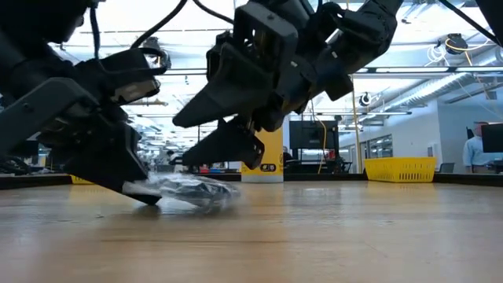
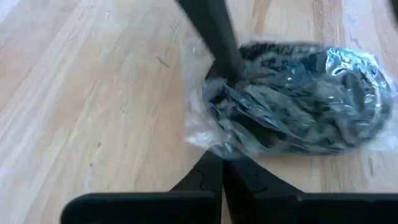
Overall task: Pick & Place Travel size toiletries
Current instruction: Put the black hairbrush into the right blue bin, then return to Home Position
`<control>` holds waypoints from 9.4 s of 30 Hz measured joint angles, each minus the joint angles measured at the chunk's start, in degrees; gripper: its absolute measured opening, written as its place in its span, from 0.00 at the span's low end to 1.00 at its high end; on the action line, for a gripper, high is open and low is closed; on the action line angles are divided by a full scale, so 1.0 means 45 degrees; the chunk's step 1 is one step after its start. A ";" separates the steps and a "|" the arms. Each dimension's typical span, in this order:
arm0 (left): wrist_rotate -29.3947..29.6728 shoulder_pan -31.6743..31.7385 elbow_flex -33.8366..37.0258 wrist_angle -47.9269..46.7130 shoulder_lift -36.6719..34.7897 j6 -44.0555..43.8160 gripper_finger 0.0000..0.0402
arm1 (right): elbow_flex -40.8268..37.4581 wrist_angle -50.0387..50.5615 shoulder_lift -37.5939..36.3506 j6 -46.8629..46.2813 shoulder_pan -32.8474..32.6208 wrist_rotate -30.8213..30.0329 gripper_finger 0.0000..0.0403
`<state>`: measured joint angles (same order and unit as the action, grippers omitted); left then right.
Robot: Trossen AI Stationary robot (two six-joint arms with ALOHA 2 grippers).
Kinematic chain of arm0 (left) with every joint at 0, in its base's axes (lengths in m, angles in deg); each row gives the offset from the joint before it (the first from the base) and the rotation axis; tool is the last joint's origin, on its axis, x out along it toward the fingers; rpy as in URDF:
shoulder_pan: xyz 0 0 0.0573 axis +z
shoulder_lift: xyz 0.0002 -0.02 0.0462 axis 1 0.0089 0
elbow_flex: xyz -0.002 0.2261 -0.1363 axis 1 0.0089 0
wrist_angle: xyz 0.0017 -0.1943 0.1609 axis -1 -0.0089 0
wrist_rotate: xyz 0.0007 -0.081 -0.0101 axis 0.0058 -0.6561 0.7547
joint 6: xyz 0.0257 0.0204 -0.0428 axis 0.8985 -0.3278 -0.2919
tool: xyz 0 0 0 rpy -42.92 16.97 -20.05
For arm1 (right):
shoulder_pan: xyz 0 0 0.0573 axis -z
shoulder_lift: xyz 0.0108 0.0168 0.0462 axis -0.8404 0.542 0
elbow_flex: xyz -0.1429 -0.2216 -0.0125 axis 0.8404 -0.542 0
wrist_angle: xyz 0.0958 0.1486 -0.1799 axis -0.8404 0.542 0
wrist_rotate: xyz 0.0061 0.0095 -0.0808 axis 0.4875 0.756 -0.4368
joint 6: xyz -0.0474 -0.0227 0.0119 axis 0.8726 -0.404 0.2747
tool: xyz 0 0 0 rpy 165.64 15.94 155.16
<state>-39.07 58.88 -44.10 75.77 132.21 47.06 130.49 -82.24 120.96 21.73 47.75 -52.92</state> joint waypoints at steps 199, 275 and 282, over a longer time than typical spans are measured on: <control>-0.4925 0.3846 -0.0189 0.7499 -0.1630 0.7149 0.06 | -0.7873 0.6192 -1.3221 -0.9213 -0.8003 -0.8930 0.00; -0.4381 1.0204 0.7102 0.0903 -1.6959 0.7045 0.06 | -1.4746 0.4368 -2.5568 0.5804 0.1078 -0.3583 0.00; -0.5847 1.0201 0.8156 0.0206 -1.9591 0.7496 0.06 | -1.4751 0.4290 -2.5568 0.5799 0.1078 -0.3585 0.00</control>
<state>-65.39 104.79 -7.40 76.70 44.05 80.79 64.11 -62.93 5.91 47.82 52.60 -69.05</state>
